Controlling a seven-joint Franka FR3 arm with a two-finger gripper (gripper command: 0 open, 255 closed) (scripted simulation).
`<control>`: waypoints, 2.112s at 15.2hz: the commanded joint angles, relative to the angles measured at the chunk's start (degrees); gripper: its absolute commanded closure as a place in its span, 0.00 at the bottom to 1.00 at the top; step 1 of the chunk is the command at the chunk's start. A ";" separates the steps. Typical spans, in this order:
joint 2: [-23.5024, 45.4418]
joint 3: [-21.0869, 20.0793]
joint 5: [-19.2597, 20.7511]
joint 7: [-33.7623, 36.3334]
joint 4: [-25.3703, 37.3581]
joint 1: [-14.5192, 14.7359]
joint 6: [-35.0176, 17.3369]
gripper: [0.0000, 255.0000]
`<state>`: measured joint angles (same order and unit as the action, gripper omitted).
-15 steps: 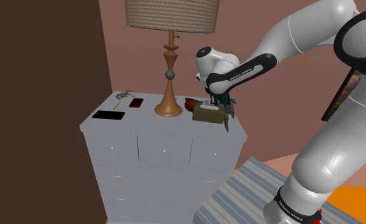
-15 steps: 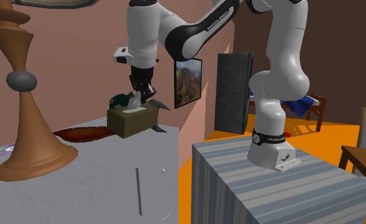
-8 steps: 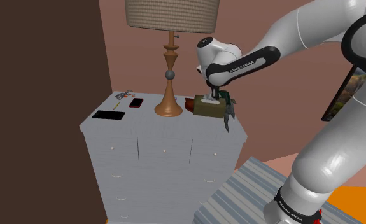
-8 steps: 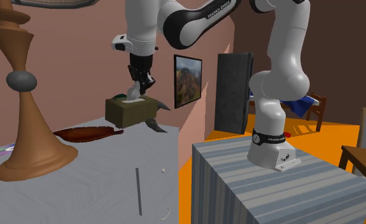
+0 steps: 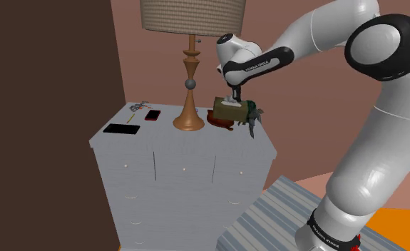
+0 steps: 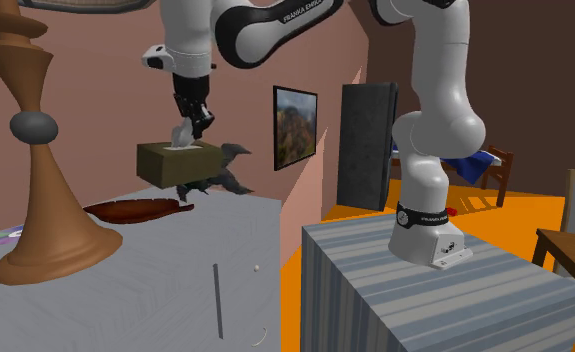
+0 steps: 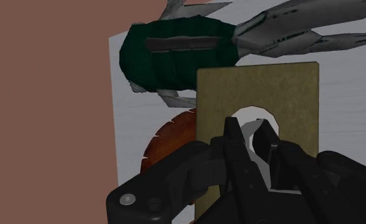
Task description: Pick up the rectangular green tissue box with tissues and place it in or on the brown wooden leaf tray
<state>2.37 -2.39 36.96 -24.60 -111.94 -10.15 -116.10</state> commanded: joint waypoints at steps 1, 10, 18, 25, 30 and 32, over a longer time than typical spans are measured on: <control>4.29 0.55 -0.31 -1.97 5.97 -0.57 1.06 1.00; 24.60 1.95 -2.90 -11.71 37.38 -2.52 8.26 1.00; 31.05 2.25 -3.07 -12.43 43.74 -3.12 7.69 1.00; 31.49 2.44 -2.18 -9.84 39.36 -3.30 3.52 1.00; 32.22 2.61 -1.48 -8.05 36.90 -3.38 0.77 1.00; 32.59 2.71 -1.20 -7.35 36.05 -3.39 -0.29 1.00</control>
<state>33.71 -0.17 35.59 -32.31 -75.14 -13.09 -117.00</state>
